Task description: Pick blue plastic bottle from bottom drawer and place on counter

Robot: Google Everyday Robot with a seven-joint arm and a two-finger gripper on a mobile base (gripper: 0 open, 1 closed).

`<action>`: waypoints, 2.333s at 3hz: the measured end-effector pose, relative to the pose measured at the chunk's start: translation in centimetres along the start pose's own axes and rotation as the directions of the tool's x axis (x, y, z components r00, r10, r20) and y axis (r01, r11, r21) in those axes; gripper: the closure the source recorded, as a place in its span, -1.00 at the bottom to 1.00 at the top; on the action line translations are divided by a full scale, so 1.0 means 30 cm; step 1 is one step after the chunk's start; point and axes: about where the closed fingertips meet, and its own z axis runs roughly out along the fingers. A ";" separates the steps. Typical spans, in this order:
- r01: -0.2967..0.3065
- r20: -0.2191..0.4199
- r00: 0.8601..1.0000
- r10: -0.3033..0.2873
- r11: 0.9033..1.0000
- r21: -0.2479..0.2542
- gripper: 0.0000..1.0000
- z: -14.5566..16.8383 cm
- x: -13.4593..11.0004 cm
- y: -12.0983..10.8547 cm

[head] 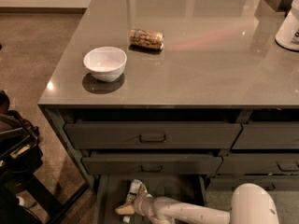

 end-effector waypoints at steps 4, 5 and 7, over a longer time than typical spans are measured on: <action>0.063 -0.018 0.998 -0.062 0.994 0.089 -0.63 0.062 0.045 -0.020; 0.063 -0.018 0.998 -0.062 0.994 0.089 -0.16 0.062 0.045 -0.020; 0.063 -0.018 0.998 -0.062 0.994 0.089 0.77 0.062 0.045 -0.020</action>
Offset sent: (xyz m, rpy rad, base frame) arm 0.0078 -0.0007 -0.0198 -0.0905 -0.0514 -0.0392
